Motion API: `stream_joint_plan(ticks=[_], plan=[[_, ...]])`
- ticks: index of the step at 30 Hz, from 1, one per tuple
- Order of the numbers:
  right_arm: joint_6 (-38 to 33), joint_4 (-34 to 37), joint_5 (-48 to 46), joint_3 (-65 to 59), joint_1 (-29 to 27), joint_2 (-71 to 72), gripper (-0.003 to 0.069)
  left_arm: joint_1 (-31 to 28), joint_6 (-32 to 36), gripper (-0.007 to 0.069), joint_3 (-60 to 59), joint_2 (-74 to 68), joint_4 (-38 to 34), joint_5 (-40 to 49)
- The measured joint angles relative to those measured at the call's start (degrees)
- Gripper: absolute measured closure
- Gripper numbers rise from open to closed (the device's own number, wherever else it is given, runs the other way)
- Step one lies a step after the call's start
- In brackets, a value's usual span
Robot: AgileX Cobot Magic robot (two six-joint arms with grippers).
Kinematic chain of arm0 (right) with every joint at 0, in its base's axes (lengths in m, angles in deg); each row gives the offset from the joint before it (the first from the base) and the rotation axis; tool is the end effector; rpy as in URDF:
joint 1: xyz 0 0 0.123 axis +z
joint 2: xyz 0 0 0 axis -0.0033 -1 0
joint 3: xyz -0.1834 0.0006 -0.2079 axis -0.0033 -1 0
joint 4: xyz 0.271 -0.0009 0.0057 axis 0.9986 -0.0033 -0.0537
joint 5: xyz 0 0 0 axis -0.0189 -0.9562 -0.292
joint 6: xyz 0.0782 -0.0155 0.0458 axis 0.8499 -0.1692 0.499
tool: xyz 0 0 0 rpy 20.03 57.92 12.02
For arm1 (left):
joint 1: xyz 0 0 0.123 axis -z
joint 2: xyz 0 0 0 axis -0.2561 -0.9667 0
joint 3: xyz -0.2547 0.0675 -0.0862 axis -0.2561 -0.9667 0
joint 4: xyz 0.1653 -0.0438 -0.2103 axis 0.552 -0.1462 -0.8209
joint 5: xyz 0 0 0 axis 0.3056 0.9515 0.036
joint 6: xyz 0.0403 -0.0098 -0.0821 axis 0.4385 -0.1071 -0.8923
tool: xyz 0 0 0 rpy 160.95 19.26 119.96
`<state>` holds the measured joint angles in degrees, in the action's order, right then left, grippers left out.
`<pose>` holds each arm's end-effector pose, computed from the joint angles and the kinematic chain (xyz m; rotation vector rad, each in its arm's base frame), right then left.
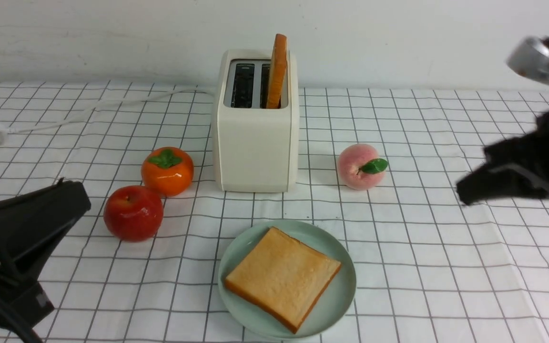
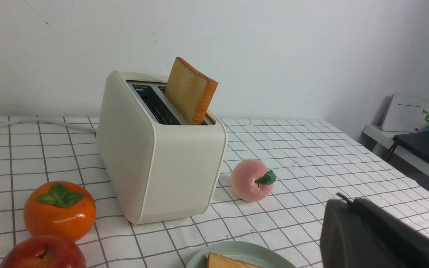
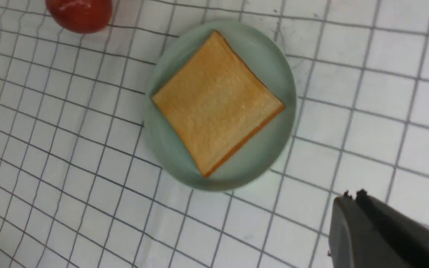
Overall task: Take toasted bread from bread machine on white checkered table place on plate.
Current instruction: 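Grasp the toast slice in the toaster and pull it up out of the slot with the right gripper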
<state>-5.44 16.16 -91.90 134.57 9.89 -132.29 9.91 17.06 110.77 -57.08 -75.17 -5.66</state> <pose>0.2777 0.0904 0.3496 -0.2710 2.4759 0.7147 0.1320 -0.0648 0.3070 0.1557 1.6333 -0.5792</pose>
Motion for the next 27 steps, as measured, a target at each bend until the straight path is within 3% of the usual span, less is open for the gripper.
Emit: stream_joint_plan(ticks=[4, 9, 10, 14, 17, 20, 23, 27], plan=[[8.6, -12.5, 2.3, 17.0, 13.3, -10.1, 0.0652, 0.0, 0.0, 0.0638, 0.0, 0.0, 0.0, 1.4], [15.3, -21.1, 2.7, 28.8, 19.1, -17.7, 0.0617, 0.0, 0.0, 0.0638, 0.0, 0.0, 0.0, 2.7], [18.6, -25.5, 2.9, 34.0, 20.9, -21.5, 0.0573, 0.0, 0.0, 0.0637, 0.0, 0.0, 0.0, 3.2], [25.2, -31.5, 4.3, 42.5, 22.2, -28.4, 0.0424, 0.0, 0.0, 0.0637, 0.0, 0.0, 0.0, 3.8], [27.8, -33.5, 6.9, 47.9, 22.2, -34.8, 0.0268, 0.0, 0.0, 0.0637, 0.0, 0.0, 0.0, 4.0], [28.2, -34.6, 11.2, 50.7, 22.2, -39.0, 0.0183, 0.0, 0.0, 0.0637, 0.0, 0.0, 0.0, 4.0], [28.3, -35.5, 15.9, 52.7, 21.8, -42.5, 0.0146, 0.0, 0.0, 0.0636, 0.0, 0.0, 0.0, 4.0], [28.4, -36.0, 21.2, 54.1, 20.3, -46.8, 0.0162, 0.0, 0.0, 0.0636, 0.0, 0.0, 0.0, 4.0]])
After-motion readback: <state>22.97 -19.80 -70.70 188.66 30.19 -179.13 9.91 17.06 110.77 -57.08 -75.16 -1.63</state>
